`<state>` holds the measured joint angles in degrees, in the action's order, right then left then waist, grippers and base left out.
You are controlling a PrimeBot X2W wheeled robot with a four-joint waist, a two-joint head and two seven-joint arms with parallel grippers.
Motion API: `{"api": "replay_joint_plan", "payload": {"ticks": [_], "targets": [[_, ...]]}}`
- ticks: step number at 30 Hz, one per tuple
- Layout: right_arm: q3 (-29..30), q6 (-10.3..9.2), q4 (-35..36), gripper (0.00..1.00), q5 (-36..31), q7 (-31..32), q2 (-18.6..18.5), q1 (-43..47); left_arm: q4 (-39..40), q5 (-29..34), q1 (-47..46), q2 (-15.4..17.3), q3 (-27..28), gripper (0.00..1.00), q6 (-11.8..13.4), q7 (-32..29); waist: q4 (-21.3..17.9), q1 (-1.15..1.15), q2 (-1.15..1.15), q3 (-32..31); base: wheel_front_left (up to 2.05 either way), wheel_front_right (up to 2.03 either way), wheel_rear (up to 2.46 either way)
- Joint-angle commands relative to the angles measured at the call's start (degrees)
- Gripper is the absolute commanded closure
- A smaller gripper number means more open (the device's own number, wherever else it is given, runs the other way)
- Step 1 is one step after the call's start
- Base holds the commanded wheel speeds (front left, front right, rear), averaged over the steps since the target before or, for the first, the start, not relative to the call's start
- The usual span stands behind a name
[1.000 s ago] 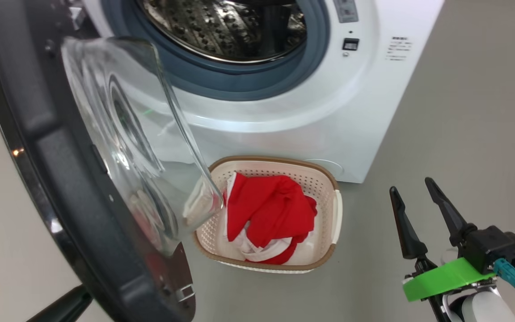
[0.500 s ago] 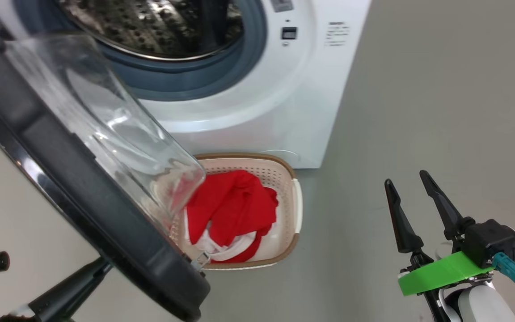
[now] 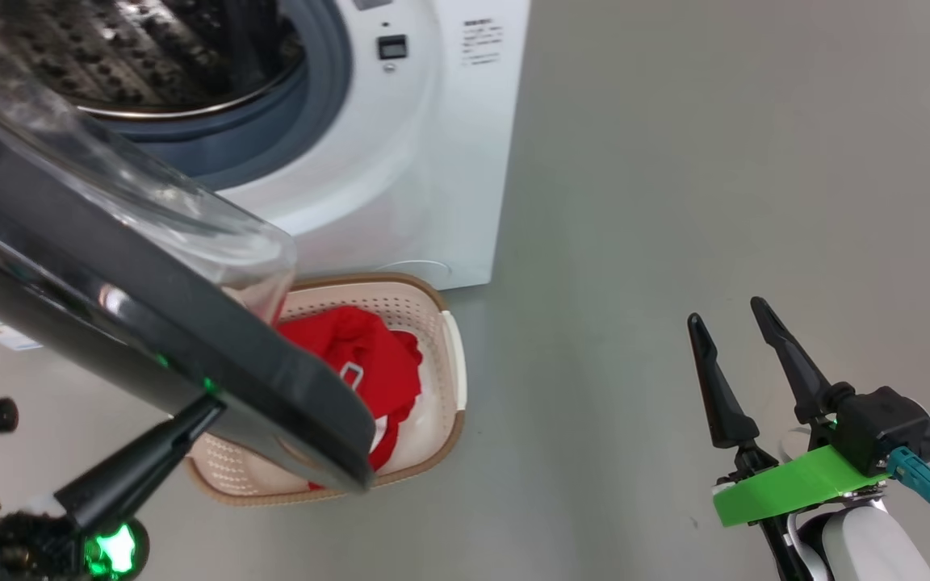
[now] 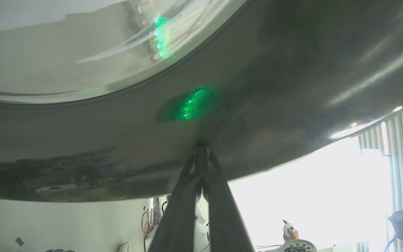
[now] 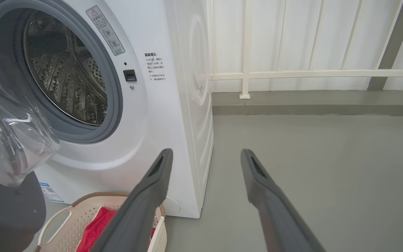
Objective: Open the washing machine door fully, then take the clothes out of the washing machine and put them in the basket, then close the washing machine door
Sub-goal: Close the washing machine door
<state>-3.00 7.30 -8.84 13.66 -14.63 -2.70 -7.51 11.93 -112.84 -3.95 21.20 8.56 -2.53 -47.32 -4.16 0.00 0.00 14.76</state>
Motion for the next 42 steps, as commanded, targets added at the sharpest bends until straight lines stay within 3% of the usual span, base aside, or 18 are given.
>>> {"api": "replay_joint_plan", "payload": {"ticks": [1,10,25,42], "targets": [[-1.71,0.19,1.49,0.0,0.73,-0.37,-0.18,-1.96,0.58,0.16,-3.64,1.13,1.74,1.0,0.19,-0.22,-2.21,0.0,0.0,1.21,0.0,0.0,0.0],[-2.64,0.19,1.51,0.0,1.13,-0.37,-0.18,-2.96,-3.98,0.39,-10.56,0.6,-0.25,1.0,0.97,-0.21,-4.19,0.0,0.0,2.51,0.0,0.0,0.0],[-5.33,0.19,1.04,0.0,1.9,-0.37,-0.18,-4.79,-14.79,2.03,-22.43,-3.12,-2.99,1.0,0.86,2.6,-6.33,0.0,0.0,3.67,0.0,0.0,0.0],[-6.4,0.19,0.51,0.0,2.72,-0.37,-0.18,-5.69,-25.34,3.3,-31.5,-4.26,-2.27,1.0,-1.07,4.69,-8.5,0.0,0.0,4.73,0.0,0.0,0.0]]}}
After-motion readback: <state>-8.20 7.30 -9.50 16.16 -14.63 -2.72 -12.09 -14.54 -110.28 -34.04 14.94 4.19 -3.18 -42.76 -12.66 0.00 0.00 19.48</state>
